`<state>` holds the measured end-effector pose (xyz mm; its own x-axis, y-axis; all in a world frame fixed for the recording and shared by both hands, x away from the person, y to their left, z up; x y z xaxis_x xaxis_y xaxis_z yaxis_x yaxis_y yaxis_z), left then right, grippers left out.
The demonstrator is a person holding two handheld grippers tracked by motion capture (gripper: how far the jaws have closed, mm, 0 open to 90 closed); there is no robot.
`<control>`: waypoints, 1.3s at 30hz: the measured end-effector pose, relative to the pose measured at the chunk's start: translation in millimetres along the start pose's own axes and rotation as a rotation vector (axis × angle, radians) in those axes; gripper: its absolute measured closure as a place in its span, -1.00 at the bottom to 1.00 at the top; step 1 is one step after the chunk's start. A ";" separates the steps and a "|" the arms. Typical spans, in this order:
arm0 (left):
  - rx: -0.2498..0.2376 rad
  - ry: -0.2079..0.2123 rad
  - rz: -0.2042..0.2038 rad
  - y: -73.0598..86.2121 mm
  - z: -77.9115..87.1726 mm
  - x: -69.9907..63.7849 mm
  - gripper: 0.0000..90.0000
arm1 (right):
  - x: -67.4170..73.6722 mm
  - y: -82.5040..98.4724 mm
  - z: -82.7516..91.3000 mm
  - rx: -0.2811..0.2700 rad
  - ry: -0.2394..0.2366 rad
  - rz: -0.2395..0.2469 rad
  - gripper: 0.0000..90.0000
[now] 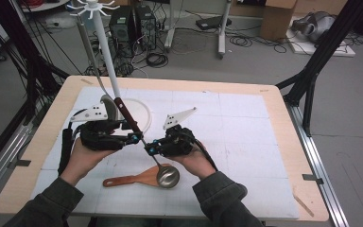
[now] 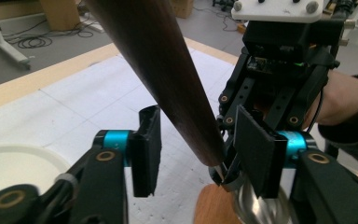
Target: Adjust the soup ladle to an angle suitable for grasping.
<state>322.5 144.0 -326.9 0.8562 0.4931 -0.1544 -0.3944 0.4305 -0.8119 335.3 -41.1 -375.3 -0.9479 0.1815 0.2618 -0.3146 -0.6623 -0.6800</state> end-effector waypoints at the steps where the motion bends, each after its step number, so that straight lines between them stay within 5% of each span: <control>1: -0.008 0.004 0.006 -0.5 0.4 0.1 0.22 | 0.7 -1.3 -0.3 -0.005 0.004 0.000 0.89; 15: -0.035 0.000 0.017 -1.9 7.9 1.9 0.48 | 5.7 -15.0 -3.0 -0.051 0.036 0.019 0.89; 22: -0.048 0.074 0.019 -3.9 10.7 -1.7 0.60 | 8.2 -16.7 -4.2 -0.059 0.051 0.052 0.87; 28: -0.039 0.082 -0.019 -9.5 15.1 -6.8 0.63 | 11.2 -18.7 -3.5 -0.080 0.047 0.079 0.83; 39: -0.039 0.052 -0.050 -15.9 25.0 -3.5 0.63 | 6.7 -16.1 9.4 -0.115 0.048 0.058 0.12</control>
<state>317.4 154.3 -299.4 0.8910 0.4314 -0.1416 -0.3383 0.4230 -0.8406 334.5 -36.1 -356.2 -0.9651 0.1819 0.1883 -0.2601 -0.5856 -0.7677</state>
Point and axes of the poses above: each handheld gripper's, and its own axes: z roughly backward along the jaws, y roughly out of its underside, x roughly to its left, the point moved 4 cm from there along -z, roughly forward along the jaws, and after that the axes turned 15 degrees about x, right-handed, at the moved point
